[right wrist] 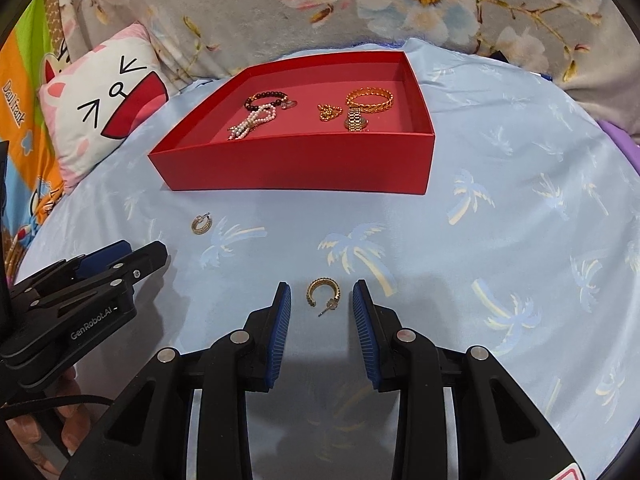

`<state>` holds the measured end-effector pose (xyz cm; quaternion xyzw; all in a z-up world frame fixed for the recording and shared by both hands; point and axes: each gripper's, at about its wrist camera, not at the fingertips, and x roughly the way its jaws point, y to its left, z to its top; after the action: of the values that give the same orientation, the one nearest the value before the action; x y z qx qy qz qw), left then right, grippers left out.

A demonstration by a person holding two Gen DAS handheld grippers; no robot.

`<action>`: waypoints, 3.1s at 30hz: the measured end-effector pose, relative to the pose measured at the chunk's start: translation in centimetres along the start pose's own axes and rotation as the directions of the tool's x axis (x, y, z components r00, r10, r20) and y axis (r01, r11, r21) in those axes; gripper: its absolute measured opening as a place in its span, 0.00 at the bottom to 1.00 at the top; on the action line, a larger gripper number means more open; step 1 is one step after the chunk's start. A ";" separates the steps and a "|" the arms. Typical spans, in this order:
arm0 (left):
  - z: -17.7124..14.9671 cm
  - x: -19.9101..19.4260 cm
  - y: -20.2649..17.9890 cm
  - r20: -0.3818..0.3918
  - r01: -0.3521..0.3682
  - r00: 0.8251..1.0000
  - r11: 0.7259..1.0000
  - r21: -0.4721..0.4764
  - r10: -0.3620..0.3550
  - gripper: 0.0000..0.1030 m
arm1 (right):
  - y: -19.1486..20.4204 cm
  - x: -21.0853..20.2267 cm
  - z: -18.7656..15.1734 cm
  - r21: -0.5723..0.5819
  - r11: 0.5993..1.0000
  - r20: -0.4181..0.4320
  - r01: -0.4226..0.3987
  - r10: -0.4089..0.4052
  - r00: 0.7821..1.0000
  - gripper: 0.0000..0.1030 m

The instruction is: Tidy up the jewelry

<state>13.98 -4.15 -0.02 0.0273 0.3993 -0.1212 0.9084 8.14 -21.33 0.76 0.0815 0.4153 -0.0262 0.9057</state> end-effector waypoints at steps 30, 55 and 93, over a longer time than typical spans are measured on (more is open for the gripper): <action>2.4 3.0 -3.2 -0.022 0.002 1.000 0.995 0.098 0.000 0.26 | -0.7 -0.4 -0.3 0.016 0.999 0.002 0.031 -0.031 1.000 0.15; 4.7 -4.8 0.1 0.089 0.049 0.994 0.996 0.075 -0.056 0.16 | 0.2 -6.3 2.6 -0.011 0.999 0.140 -0.036 0.037 0.989 0.15; 15.0 7.7 -3.6 -0.035 0.097 0.995 0.994 0.045 -0.096 0.17 | -0.5 5.8 14.7 0.049 0.990 0.090 -0.129 0.124 0.988 0.16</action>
<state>28.88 -11.38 4.75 0.0313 0.4120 -0.1739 0.8939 22.83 -24.20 5.76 0.1311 0.3686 0.0163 0.9201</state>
